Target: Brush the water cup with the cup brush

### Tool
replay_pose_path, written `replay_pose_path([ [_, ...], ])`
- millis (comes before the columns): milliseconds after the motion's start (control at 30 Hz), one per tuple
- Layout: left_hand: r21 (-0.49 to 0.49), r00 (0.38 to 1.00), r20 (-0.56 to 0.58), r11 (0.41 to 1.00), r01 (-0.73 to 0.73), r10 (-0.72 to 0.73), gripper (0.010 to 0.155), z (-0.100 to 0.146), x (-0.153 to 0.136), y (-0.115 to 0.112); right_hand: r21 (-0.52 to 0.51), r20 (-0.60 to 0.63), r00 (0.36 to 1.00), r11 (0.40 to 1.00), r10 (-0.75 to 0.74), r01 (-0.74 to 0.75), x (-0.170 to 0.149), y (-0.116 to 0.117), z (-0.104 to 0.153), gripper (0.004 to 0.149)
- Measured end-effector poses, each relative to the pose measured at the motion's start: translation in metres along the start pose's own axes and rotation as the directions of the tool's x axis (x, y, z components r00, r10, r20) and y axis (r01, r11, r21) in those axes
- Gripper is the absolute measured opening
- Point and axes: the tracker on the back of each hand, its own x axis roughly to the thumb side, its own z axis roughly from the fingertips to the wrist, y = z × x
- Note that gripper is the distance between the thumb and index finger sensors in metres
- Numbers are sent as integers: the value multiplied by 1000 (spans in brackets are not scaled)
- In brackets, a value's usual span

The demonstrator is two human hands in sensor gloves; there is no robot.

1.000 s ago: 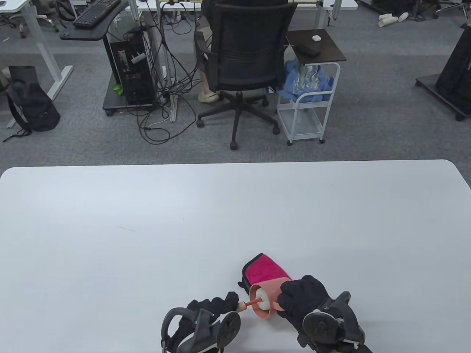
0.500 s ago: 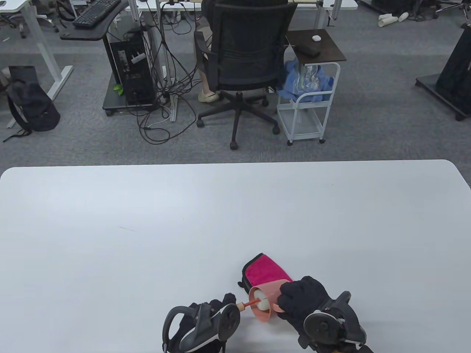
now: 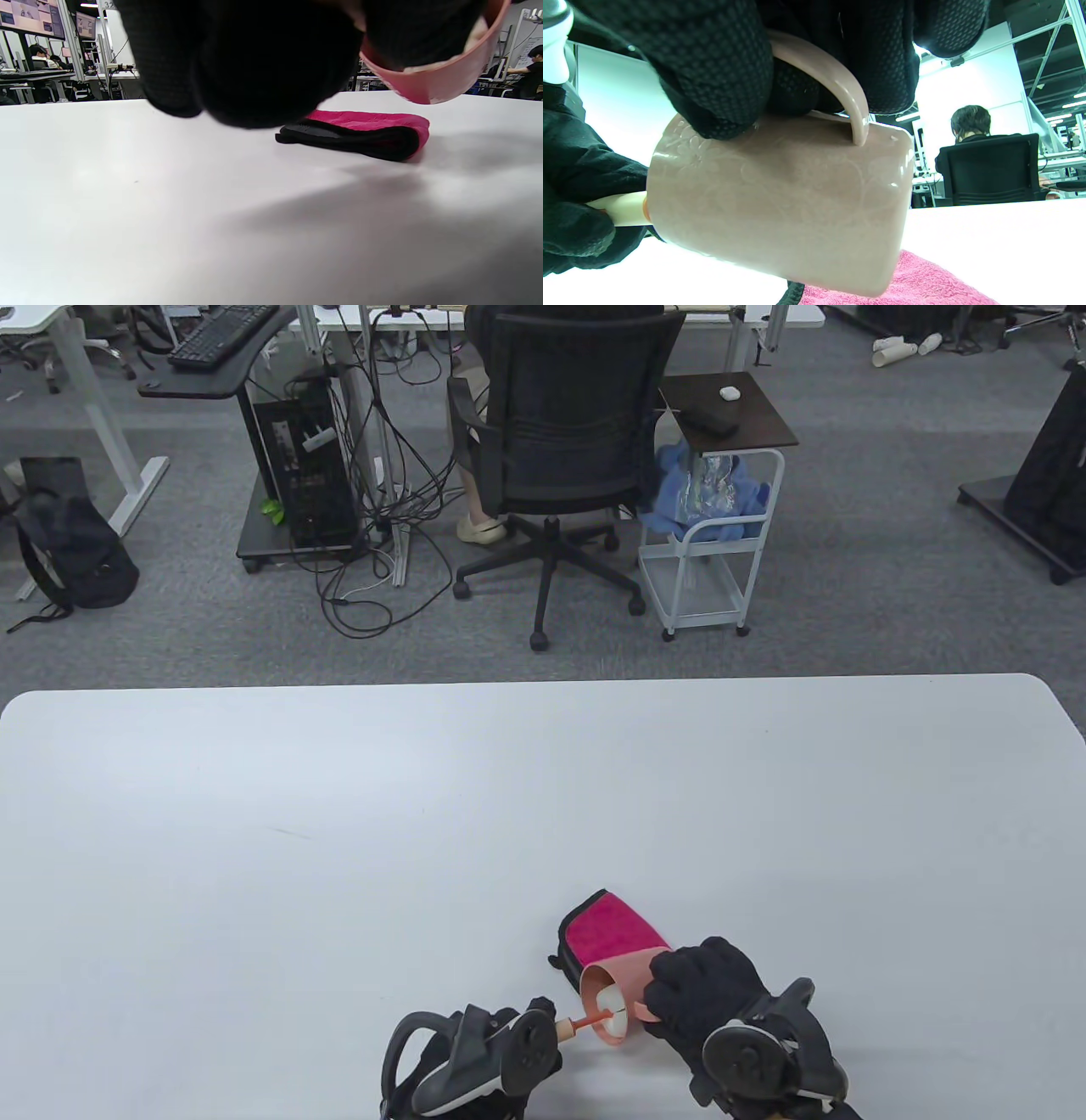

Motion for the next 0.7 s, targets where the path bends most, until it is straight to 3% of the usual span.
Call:
replay_pose_path([
  [300, 63, 997, 42, 996, -67, 65, 59, 3, -6, 4, 19, -31, 999, 1000, -10, 11, -4, 1, 0, 30],
  [700, 116, 999, -23, 992, -42, 45, 58, 4, -13, 7, 4, -40, 998, 999, -42, 42, -7, 1, 1, 31],
])
